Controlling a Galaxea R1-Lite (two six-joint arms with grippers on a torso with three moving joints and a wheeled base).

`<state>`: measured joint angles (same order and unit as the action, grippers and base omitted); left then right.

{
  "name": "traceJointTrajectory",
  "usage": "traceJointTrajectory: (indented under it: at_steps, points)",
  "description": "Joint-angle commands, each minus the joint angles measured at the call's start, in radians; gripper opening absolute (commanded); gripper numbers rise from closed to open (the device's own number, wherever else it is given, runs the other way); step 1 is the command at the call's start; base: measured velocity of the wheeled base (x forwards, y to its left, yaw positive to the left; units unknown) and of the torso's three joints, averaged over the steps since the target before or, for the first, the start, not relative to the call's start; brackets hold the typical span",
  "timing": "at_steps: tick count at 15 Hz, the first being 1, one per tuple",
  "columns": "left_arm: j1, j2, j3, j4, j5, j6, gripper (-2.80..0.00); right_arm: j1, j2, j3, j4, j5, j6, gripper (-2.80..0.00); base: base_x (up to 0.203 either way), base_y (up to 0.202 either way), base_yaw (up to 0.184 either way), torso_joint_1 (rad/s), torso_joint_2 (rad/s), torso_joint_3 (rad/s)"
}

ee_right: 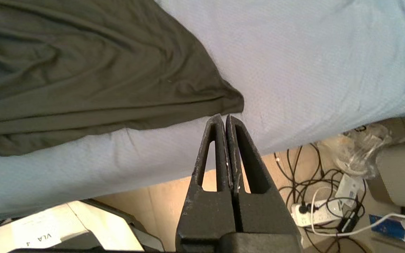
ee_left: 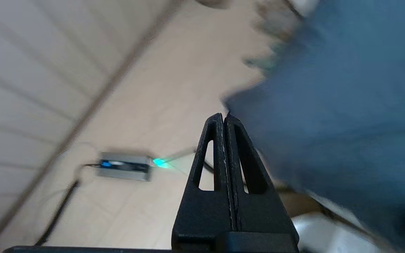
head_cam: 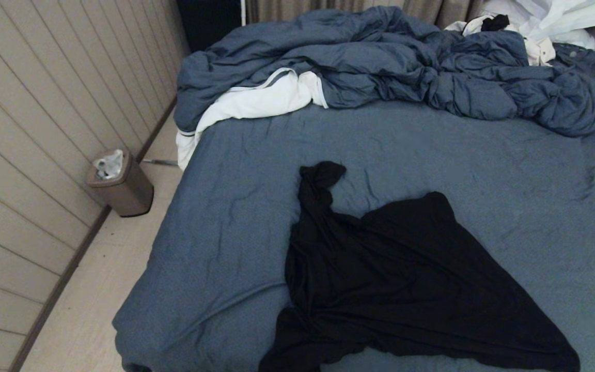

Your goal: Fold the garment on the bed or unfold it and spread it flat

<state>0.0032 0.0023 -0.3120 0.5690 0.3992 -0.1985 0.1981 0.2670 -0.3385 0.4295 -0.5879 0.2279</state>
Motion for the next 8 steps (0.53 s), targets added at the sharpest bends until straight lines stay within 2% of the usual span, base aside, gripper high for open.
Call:
traceJointTrajectory:
  at_steps: [1, 3, 4, 5, 8]
  points:
    - [0.0, -0.002, 0.013, 0.006, -0.098, 0.014, -2.8, -0.048, 0.017, -0.046, 0.038, 0.015, 0.0, -2.8, 0.0, 0.0, 0.0, 0.0, 0.0, 0.0]
    - [0.0, -0.002, 0.013, -0.004, -0.206, 0.026, -2.8, -0.161, 0.034, -0.086, 0.078, 0.092, -0.002, -2.8, 0.0, 0.0, 0.0, 0.0, 0.0, 0.0]
    - [-0.001, -0.002, 0.014, -0.01, -0.237, 0.027, -2.8, -0.216, 0.03, -0.09, 0.088, 0.147, -0.005, -2.8, 0.0, 0.0, 0.0, 0.0, 0.0, 0.0]
    - [0.0, -0.002, 0.017, -0.011, -0.241, 0.033, -2.8, -0.255, 0.017, -0.071, 0.09, 0.205, -0.002, -2.8, 0.0, 0.0, 0.0, 0.0, 0.0, 0.0]
    - [0.0, -0.002, 0.019, -0.011, -0.258, 0.13, -2.8, -0.229, -0.024, -0.081, 0.082, 0.246, -0.016, -2.8, 0.0, 0.0, 0.0, 0.0, 0.0, 0.0]
